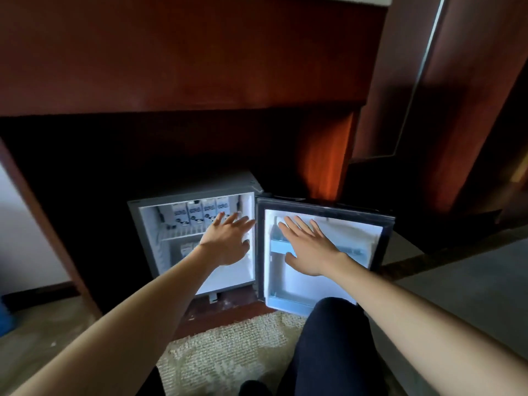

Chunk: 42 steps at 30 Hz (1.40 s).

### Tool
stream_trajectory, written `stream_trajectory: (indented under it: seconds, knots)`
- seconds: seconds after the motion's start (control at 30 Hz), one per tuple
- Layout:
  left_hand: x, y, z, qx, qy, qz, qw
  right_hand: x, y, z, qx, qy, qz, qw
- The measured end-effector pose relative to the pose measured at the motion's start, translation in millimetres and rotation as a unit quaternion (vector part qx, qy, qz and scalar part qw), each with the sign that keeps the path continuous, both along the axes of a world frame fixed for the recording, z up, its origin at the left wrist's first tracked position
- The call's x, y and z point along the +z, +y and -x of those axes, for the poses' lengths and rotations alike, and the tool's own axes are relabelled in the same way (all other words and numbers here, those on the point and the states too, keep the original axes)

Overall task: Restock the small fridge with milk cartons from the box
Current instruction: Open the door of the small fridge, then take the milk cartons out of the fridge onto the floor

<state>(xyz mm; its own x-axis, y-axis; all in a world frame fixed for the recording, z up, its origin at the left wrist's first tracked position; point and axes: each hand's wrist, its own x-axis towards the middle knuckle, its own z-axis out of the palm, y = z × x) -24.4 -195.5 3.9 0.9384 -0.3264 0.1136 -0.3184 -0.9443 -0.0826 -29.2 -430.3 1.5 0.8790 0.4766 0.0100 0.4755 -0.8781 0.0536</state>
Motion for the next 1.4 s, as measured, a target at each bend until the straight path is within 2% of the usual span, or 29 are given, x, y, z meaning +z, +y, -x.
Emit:
stream_trajectory:
  seconds: [0.33, 0.67, 0.9, 1.17, 1.4]
  knots:
    - [-30, 98, 11, 0.072, -0.012, 0.041, 0.996, -19, 105, -39, 0.057, 0.029, 0.002, 0.998]
    - [-71, 160, -29, 0.128, -0.015, 0.076, 0.989, -58, 173, -97, 0.098, 0.045, -0.011, 0.994]
    - [-112, 181, -67, 0.162, 0.002, 0.120, 0.979, -91, 209, -130, 0.118, 0.062, -0.023, 0.991]
    - [-142, 192, -93, 0.172, -0.011, 0.127, 0.977, -113, 230, -160, 0.130, 0.064, -0.017, 0.989]
    - [-139, 197, -105, 0.189, -0.032, 0.141, 0.971, -122, 239, -180, 0.126, 0.048, -0.047, 0.990]
